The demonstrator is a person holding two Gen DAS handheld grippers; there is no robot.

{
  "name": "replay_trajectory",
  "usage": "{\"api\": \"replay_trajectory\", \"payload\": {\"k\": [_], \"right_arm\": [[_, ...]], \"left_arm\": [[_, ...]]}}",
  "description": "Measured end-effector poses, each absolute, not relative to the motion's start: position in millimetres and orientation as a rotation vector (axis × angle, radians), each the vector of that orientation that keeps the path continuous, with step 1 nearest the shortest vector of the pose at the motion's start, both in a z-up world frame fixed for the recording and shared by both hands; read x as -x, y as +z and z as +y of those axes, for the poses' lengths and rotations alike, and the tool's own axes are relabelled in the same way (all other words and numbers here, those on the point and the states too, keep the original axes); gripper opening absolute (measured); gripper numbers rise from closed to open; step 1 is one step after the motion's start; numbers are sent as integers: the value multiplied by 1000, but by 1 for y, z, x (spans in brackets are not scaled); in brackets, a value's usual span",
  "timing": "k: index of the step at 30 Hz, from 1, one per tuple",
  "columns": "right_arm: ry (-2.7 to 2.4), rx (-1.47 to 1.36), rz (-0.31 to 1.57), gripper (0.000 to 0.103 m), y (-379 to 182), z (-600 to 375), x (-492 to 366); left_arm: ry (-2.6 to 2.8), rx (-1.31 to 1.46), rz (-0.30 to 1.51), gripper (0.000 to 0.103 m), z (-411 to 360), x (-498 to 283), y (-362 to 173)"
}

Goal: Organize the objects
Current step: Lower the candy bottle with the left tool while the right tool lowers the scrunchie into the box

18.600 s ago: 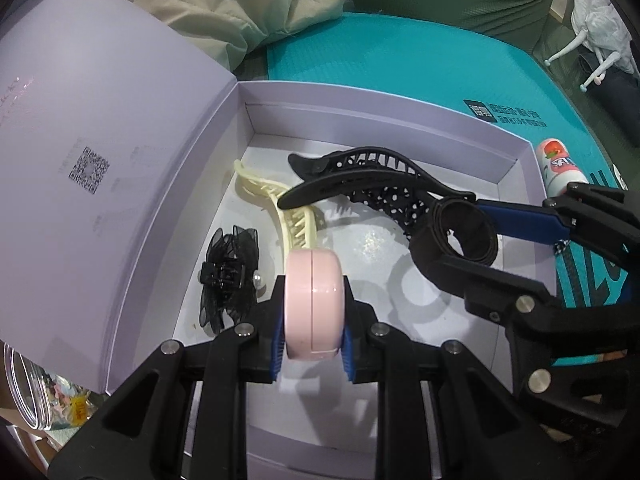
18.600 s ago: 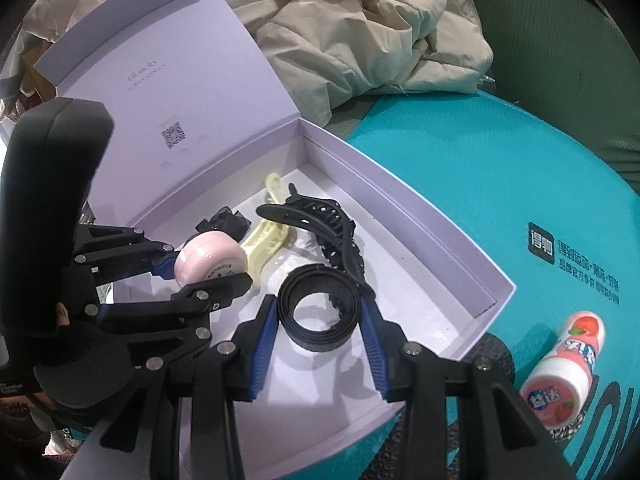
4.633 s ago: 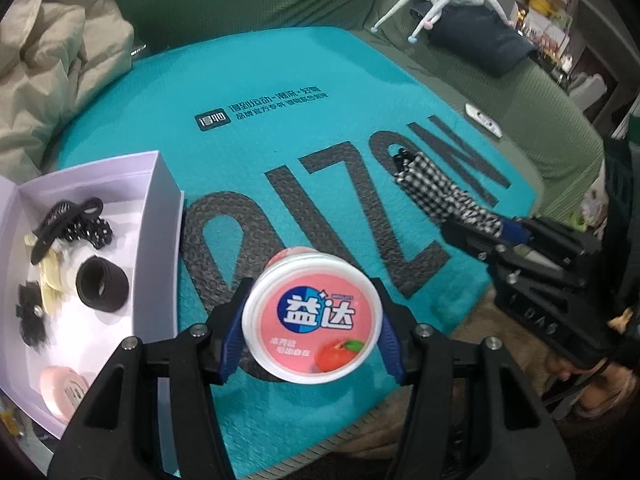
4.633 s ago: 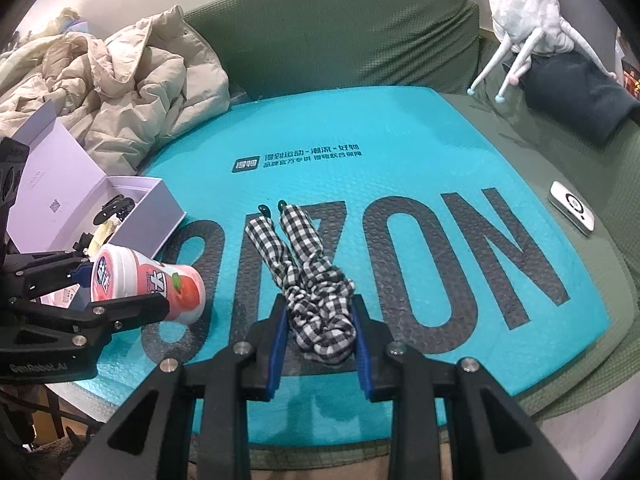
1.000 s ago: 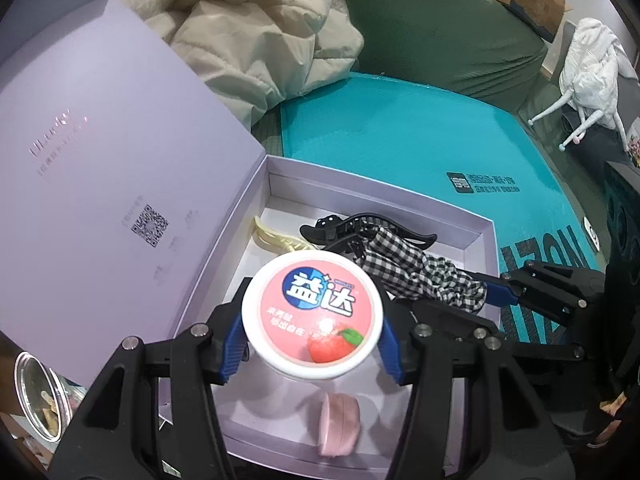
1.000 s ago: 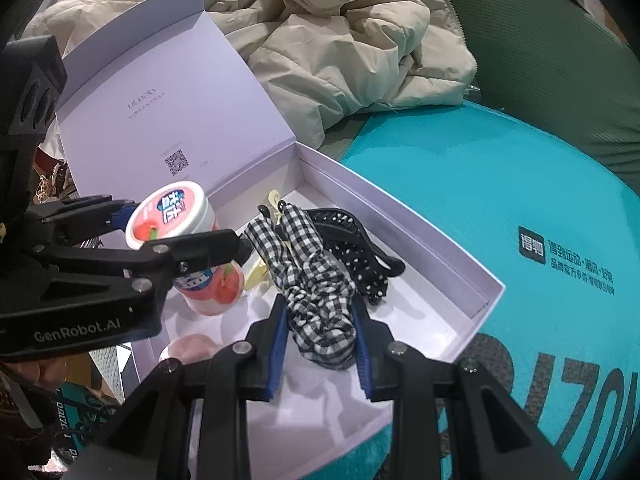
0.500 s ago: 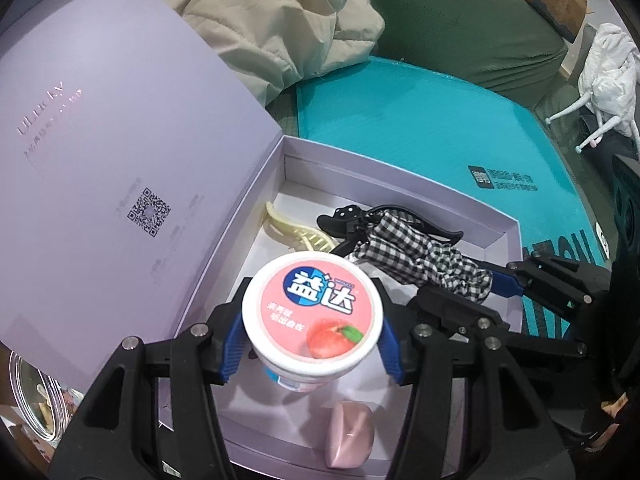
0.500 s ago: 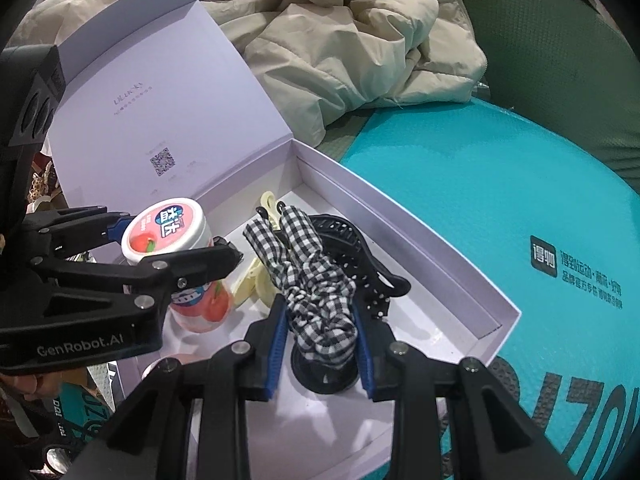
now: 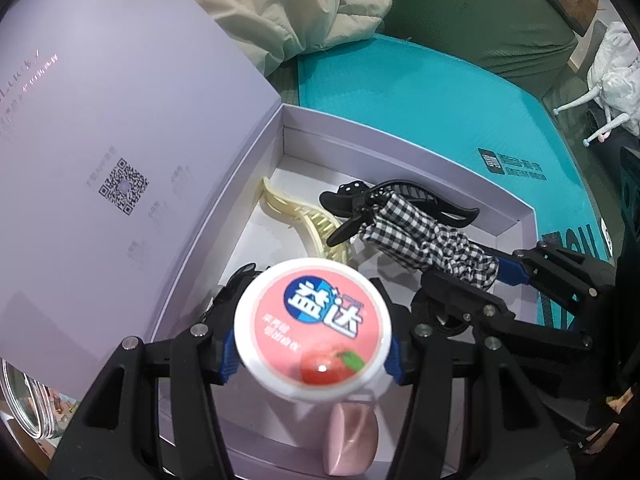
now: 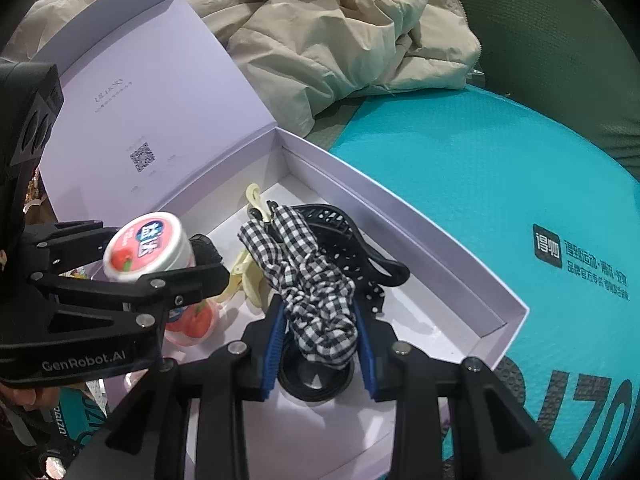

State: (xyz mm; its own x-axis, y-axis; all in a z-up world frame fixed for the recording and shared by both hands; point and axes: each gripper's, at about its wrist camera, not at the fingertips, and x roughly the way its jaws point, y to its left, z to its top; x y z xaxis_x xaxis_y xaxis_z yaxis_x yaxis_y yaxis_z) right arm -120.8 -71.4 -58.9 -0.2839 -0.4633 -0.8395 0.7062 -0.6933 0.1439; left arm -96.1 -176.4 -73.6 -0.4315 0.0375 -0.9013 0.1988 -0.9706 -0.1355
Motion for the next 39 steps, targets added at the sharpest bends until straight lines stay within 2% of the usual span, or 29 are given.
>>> {"api": "replay_trajectory", "payload": {"k": [8,13,17,19,28,32,39], "right_arm": [[-2052,-1193,357,35,-61,-74,122],[-2044,-1183,353,46,-60,-76,121],[-2058,-1166,349,51,-58,-75,118],[-2082,-1151,346,60,-55,-72,117],[-2110,-1119,335,65,-44,-64,110],[-2129,-1101,335,69,-39,-60,107],[-2167,-1065,333,72,-26,-46,98]], "left_arm": [[-2543,-1601,386,53,-184,98,-85],[-2560,-1561,398,53,-185,96,-85],[-2556,-1543,409,54,-187,93,-84],[-2555,-1525,399,54,-187,90,-82],[-2573,-1476,356,56,-182,83,-72],[-2578,-1440,323,63,-180,81,-66],[-2598,-1384,293,70,-171,72,-49]]}}
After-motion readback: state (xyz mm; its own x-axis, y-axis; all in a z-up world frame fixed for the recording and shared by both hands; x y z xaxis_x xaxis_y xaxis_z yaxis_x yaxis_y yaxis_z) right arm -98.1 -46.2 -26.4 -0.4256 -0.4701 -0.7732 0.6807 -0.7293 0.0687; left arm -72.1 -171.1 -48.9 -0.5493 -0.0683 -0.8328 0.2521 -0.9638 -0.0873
